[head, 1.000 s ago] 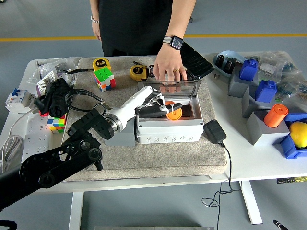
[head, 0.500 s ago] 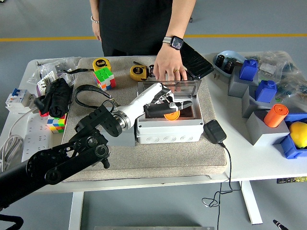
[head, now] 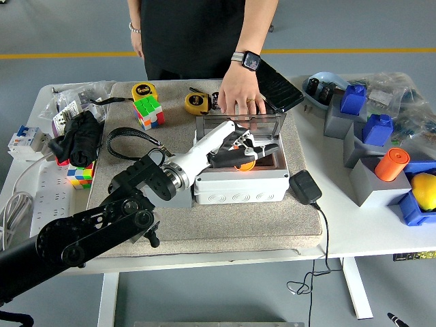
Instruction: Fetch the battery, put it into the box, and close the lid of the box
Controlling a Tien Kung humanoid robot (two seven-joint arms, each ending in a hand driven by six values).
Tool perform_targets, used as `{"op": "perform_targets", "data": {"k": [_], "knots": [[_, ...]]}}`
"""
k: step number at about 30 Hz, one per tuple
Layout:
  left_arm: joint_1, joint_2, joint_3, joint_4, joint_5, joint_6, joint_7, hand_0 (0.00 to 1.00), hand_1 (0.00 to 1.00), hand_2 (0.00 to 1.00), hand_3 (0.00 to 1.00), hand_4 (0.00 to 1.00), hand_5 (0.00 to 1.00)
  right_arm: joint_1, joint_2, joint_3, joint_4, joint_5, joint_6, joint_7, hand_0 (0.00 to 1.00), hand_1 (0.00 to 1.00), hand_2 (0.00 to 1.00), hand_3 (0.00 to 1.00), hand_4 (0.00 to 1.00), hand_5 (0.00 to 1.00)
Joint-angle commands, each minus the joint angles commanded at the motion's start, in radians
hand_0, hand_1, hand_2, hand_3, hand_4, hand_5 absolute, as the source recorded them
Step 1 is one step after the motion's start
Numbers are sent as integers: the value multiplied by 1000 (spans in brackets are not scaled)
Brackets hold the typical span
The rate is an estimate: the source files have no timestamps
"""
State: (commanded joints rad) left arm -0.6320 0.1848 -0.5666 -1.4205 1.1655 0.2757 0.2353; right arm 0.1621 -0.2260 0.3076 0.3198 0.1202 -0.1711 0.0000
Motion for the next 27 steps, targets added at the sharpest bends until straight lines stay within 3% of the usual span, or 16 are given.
{"op": "perform_targets", "data": {"k": [6,16,21,27], "knots": [[7,17,-7,50,-11,6,-17,245,493,487,319,998,709,1,0,4,0,-3,0,0,576,637,661,574,936,500],[41,117,-81,96,88,6,-2,246,495,487,316,998,706,-1,0,8,-1,-3,1,0,574,637,661,574,936,500],[59,129,-112,34,79,-1,8,245,501,496,335,998,704,-1,0,8,-1,-4,2,0,573,637,661,574,936,501],[54,103,-114,-75,28,2,2,245,505,501,340,998,703,0,1,5,-1,-4,2,-1,572,636,661,574,936,499]]}}
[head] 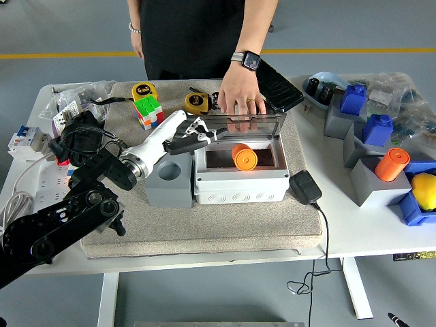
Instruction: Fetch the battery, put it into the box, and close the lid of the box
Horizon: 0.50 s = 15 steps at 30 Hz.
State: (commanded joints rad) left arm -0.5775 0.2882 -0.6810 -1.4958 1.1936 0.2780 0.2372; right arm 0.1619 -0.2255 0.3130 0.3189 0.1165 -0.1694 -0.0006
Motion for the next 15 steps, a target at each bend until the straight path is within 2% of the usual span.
{"op": "perform_targets", "data": {"k": [3,7,8,13,14,15], "knots": [[-15,-22,22,-25,-34,4,-6,252,508,505,357,998,699,0,1,0,0,1,0,0,579,637,661,574,935,498],[-41,-55,63,0,-81,2,-18,252,508,505,357,998,699,0,0,-1,1,4,0,1,579,637,661,574,935,498],[-49,-64,74,11,-100,-6,-19,291,606,589,556,998,699,1,0,-2,1,5,0,1,576,637,661,574,936,498],[-88,-104,117,56,-179,-13,-44,291,606,589,556,998,699,2,-1,-6,1,6,1,0,576,637,661,574,936,498],[-95,-110,122,64,-188,-11,-51,371,620,628,607,998,694,2,-1,-7,1,6,1,0,576,637,660,574,935,497],[-102,-117,127,72,-195,-9,-55,371,620,628,607,998,694,3,-1,-8,1,7,1,1,576,637,660,574,935,497]]}}
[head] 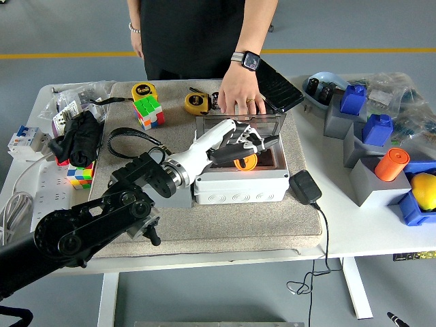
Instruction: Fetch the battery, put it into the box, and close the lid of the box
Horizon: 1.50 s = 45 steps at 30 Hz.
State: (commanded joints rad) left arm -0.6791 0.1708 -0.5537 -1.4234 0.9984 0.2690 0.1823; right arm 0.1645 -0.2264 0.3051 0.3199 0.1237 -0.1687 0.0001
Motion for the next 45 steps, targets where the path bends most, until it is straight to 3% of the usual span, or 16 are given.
{"op": "perform_targets", "data": {"k": [6,14,20,26,32,38,45], "knots": [[-14,-13,21,27,-3,9,-8,374,623,628,607,998,694,-1,0,-1,1,3,0,1,574,638,661,574,934,496],[-4,2,41,59,22,8,1,370,623,628,608,998,694,0,0,3,1,0,0,1,576,637,660,573,935,496],[19,39,19,59,68,14,0,365,622,625,603,998,693,-2,0,5,0,-3,0,1,577,637,660,573,934,495],[66,99,-67,34,118,19,1,353,621,621,602,998,689,-6,1,10,0,-2,-1,2,574,636,660,573,935,496],[80,126,-127,24,150,20,5,348,620,621,598,998,688,-3,2,10,0,-7,-1,1,576,636,660,573,934,496],[83,134,-155,-3,151,21,3,344,620,619,595,998,689,-3,3,13,1,-6,-1,2,577,636,660,574,934,495],[64,119,-192,-45,106,54,-52,327,617,613,599,998,688,-4,3,10,1,-5,-1,2,576,636,661,574,935,495]]}}
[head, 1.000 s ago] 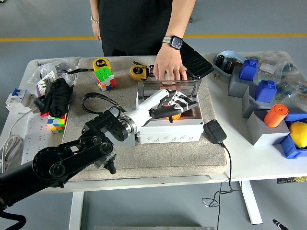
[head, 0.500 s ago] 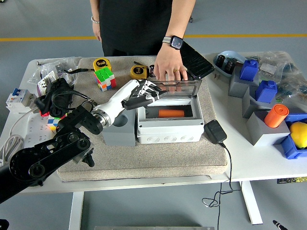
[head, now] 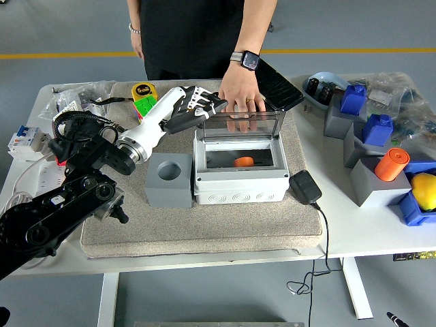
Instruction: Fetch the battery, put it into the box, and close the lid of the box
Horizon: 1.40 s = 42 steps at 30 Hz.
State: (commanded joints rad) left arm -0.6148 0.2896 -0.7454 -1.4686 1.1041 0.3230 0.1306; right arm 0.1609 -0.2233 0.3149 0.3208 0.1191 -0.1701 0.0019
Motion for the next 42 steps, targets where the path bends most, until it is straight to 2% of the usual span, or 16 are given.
{"op": "perform_targets", "data": {"k": [3,5,7,8,13,14,15,18,23,25,26,31,32,37,38,42], "knots": [[-29,-15,-6,8,-12,6,-33,351,619,621,603,998,686,0,0,-4,0,1,0,0,577,636,661,573,934,495],[-52,-26,-4,22,-3,-8,-36,351,619,621,603,998,686,0,0,-6,0,0,0,0,577,636,661,573,934,495],[-82,-40,10,44,40,-49,-11,351,619,621,603,998,686,1,-1,-10,0,1,0,-1,577,636,661,573,934,495],[-97,-46,20,57,56,-66,-3,749,737,693,690,998,690,1,-1,-11,1,1,-1,-1,578,636,661,574,935,496],[-170,-82,93,130,126,-136,41,749,737,693,690,998,690,4,-2,-15,1,4,-1,0,578,636,661,574,935,496],[-185,-89,111,145,134,-148,49,791,783,740,730,998,702,4,-3,-16,2,6,-1,0,578,636,661,572,935,496],[-205,-100,135,168,152,-162,59,791,783,740,730,998,702,5,-3,-18,1,6,-1,0,578,636,661,572,935,496],[-225,-112,162,193,174,-167,64,791,783,740,730,998,702,6,-4,-19,2,6,-1,1,578,636,661,572,935,496],[-231,-109,181,194,199,-175,85,786,782,741,730,998,708,3,-5,-22,2,8,-1,1,578,637,661,572,935,495],[-223,-101,185,181,208,-182,100,786,782,741,730,998,708,2,-5,-20,2,7,-2,2,578,637,661,572,935,495],[-220,-98,185,174,212,-187,107,702,715,689,687,998,714,1,-5,-20,2,7,-2,2,580,637,661,572,935,497],[-190,-72,173,117,219,-215,152,702,715,689,687,998,714,-1,-5,-20,1,3,-1,0,580,637,661,572,935,497],[-182,-67,169,102,217,-220,160,603,644,647,650,998,724,-1,-5,-18,2,1,-2,0,580,637,661,573,935,495],[-155,-50,154,34,193,-240,192,603,644,647,650,998,724,-3,-4,-11,2,1,-2,1,580,637,661,573,935,495],[-151,-48,152,21,187,-247,201,454,614,631,629,998,744,-3,-4,-10,2,2,-2,1,579,637,661,572,936,496],[-139,-53,155,-1,159,-263,224,454,614,631,629,998,744,-3,-4,-7,2,0,-2,1,579,637,661,572,936,496]]}}
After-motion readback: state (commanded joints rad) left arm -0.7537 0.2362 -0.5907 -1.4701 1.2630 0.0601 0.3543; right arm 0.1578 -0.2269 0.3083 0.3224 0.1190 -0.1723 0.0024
